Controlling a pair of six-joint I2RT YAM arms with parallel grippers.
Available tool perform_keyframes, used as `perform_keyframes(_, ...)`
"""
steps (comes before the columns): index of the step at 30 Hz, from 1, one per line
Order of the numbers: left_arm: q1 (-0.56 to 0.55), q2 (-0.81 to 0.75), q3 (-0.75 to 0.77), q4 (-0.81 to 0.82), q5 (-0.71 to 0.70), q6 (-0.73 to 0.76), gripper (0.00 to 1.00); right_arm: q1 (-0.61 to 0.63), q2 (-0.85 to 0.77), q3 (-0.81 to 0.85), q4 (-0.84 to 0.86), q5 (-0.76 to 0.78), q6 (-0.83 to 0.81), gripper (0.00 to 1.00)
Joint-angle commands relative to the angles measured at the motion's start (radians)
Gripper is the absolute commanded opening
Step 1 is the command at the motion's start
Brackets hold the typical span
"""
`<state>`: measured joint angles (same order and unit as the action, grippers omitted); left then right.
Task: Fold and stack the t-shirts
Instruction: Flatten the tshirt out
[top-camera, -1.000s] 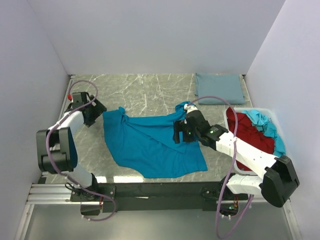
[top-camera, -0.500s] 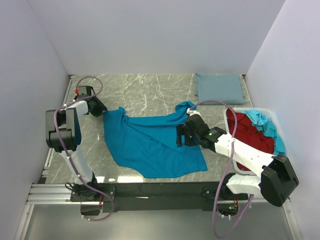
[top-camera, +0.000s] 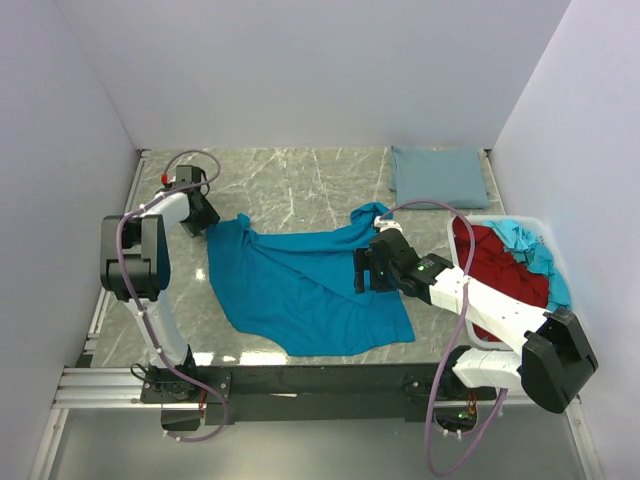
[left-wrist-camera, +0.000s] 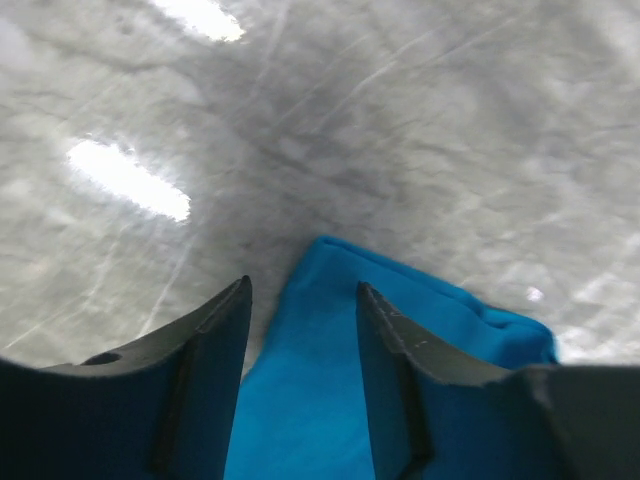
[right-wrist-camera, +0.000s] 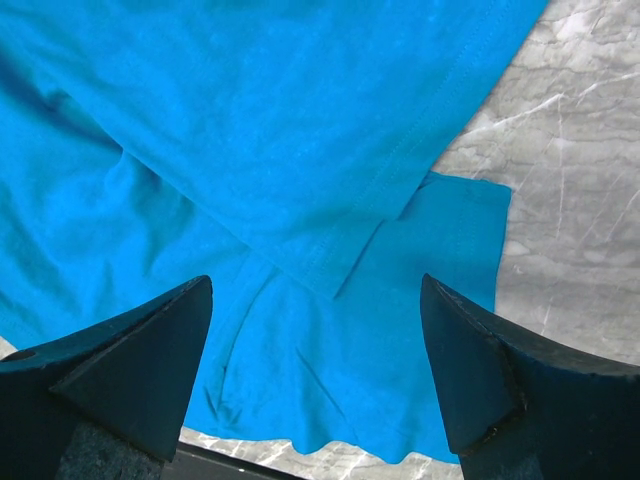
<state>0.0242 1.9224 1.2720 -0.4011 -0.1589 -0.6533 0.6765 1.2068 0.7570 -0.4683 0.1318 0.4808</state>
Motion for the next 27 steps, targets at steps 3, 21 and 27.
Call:
perform_keyframes(3, -0.02, 0.055, 0.083, -0.147, -0.096, 0.032, 0.55, 0.001, 0.007, 0.034, 0.005, 0.032, -0.013, 0.9)
perform_keyframes(21, -0.046, -0.017, -0.138, 0.106, 0.145, 0.066, 0.0, 0.003, 0.06, 0.008, 0.003, -0.015, -0.008, 0.87)
perform_keyframes(27, -0.044, -0.128, -0.232, 0.151, 0.114, 0.057, 0.0, 0.034, 0.085, -0.027, 0.026, -0.09, -0.001, 0.8)
